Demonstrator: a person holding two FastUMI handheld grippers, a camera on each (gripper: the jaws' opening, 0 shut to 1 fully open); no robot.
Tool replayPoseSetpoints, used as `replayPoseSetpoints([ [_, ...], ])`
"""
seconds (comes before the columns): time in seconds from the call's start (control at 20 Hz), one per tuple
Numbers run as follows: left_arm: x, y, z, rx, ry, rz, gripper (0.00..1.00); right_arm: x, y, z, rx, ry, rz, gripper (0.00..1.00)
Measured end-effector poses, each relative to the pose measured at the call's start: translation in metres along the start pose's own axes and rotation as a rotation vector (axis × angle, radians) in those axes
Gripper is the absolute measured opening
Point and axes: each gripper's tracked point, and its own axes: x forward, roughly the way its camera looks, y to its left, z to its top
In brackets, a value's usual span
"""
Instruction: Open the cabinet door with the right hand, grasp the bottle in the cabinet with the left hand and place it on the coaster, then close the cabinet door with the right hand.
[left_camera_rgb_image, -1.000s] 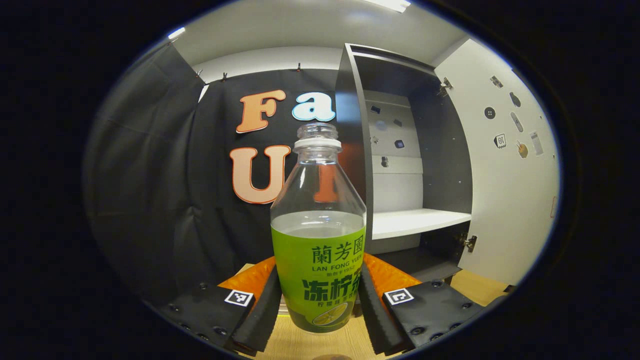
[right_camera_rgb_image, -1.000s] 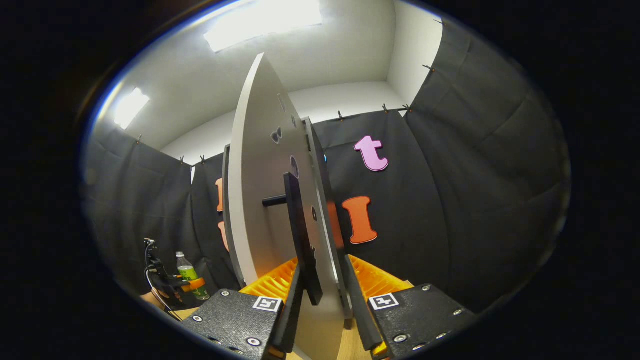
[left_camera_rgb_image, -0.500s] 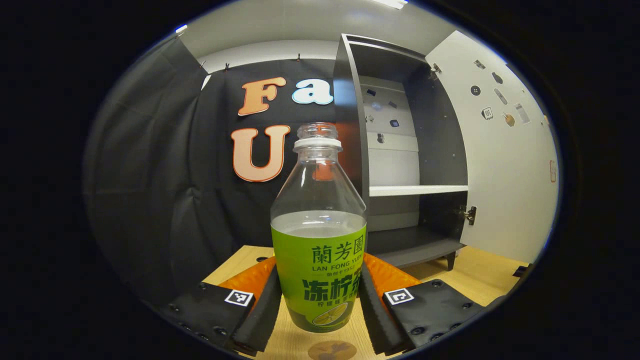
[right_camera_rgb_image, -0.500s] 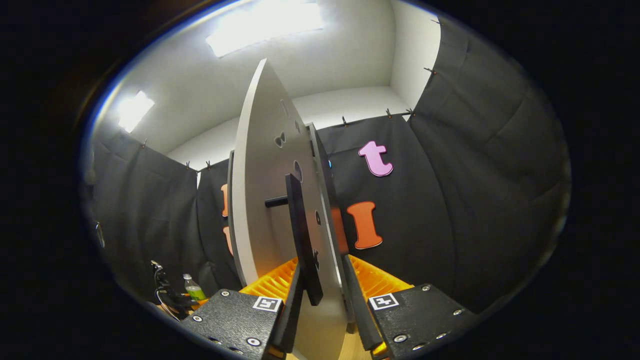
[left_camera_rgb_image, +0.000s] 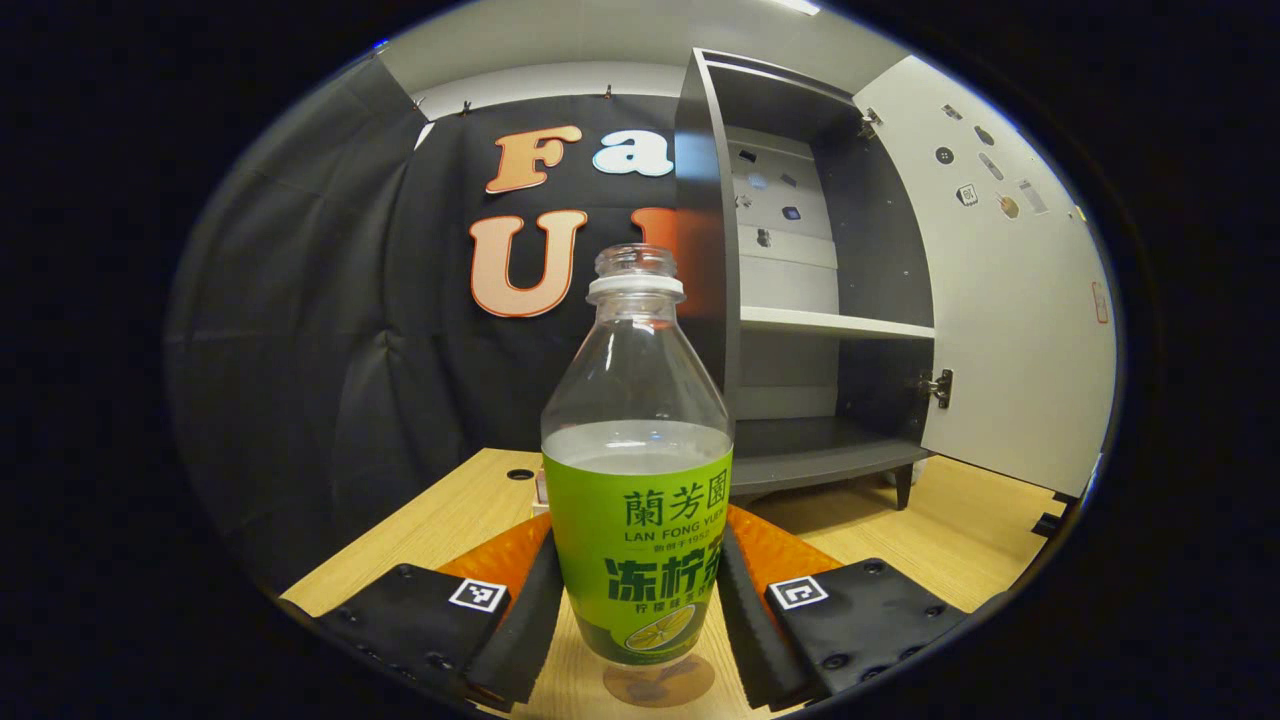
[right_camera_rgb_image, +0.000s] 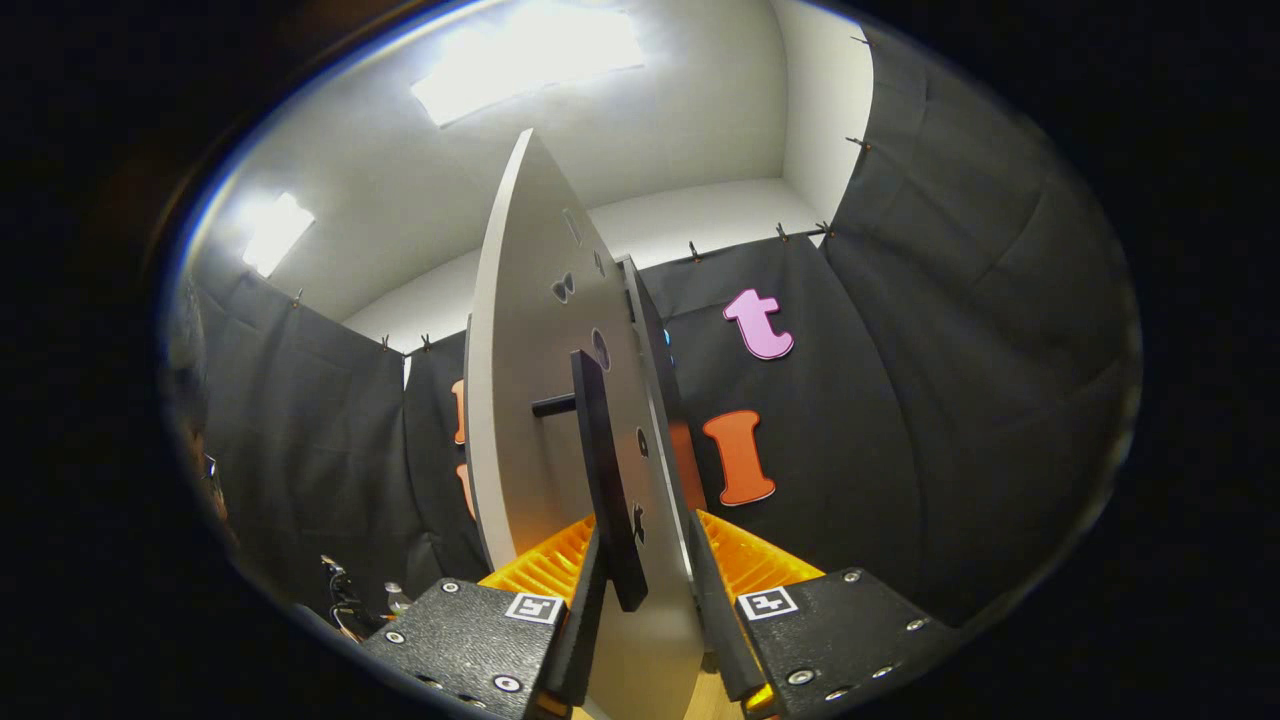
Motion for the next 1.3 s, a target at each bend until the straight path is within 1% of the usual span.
replayPoseSetpoints([
  [0.1,-0.002,-0.001,-0.011,0.02,0.011,0.002,0.81,-0.002,0.0,0.001,0.003,-0.003,0.003,0.49],
  [0.2,-0.006,-0.002,-0.024,0.036,0.019,-0.003,0.78,-0.002,-0.001,0.0,0.01,-0.011,0.006,0.49],
  [0.25,-0.007,-0.005,-0.031,0.043,0.025,-0.012,0.81,-0.002,-0.001,0.002,0.013,-0.015,0.01,0.49],
  [0.4,-0.007,-0.009,-0.052,0.055,0.04,-0.021,0.81,-0.001,-0.002,0.002,0.031,-0.02,0.021,0.5],
  [0.7,0.001,-0.01,-0.087,0.005,0.084,-0.028,0.81,0.0,-0.004,0.001,0.054,-0.025,0.028,0.5],
  [0.95,0.003,-0.015,-0.096,-0.019,0.072,-0.056,0.81,-0.002,-0.004,-0.001,0.055,-0.035,0.025,0.5],
  [1.0,0.002,-0.015,-0.094,-0.014,0.058,-0.058,0.81,-0.002,-0.004,0.001,0.057,-0.037,0.024,0.5],
  [1.1,0.002,-0.019,-0.096,-0.002,0.069,-0.066,0.82,-0.002,-0.005,-0.001,0.066,-0.035,0.023,0.5],
  [1.15,0.0,-0.022,-0.097,0.008,0.073,-0.079,0.84,-0.001,-0.006,-0.002,0.069,-0.033,0.022,0.5],
  [1.3,-0.007,-0.02,-0.083,0.048,0.049,-0.073,0.86,-0.001,-0.005,-0.001,0.067,-0.03,0.021,0.5],
])
